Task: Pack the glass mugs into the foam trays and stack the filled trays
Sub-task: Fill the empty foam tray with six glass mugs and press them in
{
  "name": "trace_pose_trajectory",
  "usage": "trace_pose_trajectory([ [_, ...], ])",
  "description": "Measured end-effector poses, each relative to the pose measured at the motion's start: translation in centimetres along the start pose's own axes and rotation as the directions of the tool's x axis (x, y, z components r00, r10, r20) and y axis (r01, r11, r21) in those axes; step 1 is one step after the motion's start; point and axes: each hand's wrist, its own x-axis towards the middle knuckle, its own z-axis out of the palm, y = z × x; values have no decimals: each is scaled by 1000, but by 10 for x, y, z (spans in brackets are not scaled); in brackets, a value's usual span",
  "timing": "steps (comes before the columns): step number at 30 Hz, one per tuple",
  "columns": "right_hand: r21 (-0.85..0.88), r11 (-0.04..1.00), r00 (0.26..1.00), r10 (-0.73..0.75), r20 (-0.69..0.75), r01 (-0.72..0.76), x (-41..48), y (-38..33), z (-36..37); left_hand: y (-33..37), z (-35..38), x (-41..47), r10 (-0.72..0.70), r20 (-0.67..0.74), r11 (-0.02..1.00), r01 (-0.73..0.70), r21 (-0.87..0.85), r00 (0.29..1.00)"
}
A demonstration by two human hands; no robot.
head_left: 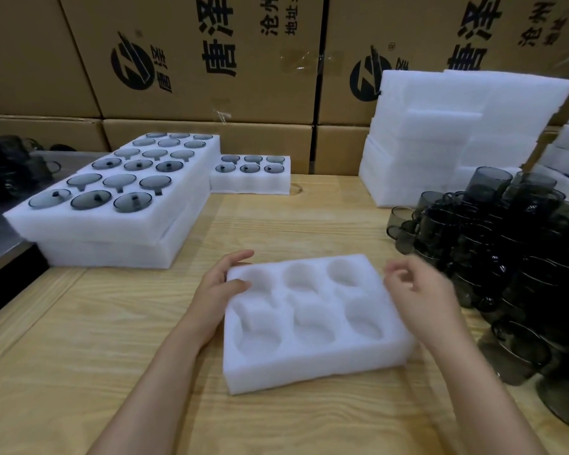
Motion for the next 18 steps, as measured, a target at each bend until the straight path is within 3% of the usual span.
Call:
trace_pose_trajectory([
  [2,-131,989,979,-94,-178,71,19,-10,-10,1,-1,1,-14,6,1000,15,-25,1000],
  [4,-295,955,963,-115,-244,39,45,-15,-21,1,-2,2,-33,19,997,35,-64,999],
  [8,-645,760,994,14,-109,-81,84,-17,-31,3,-5,4,-54,26,994,56,-94,998],
  [18,-827,563,999,43,13,-14,107,-14,-29,4,-3,3,-64,19,995,66,-77,998],
])
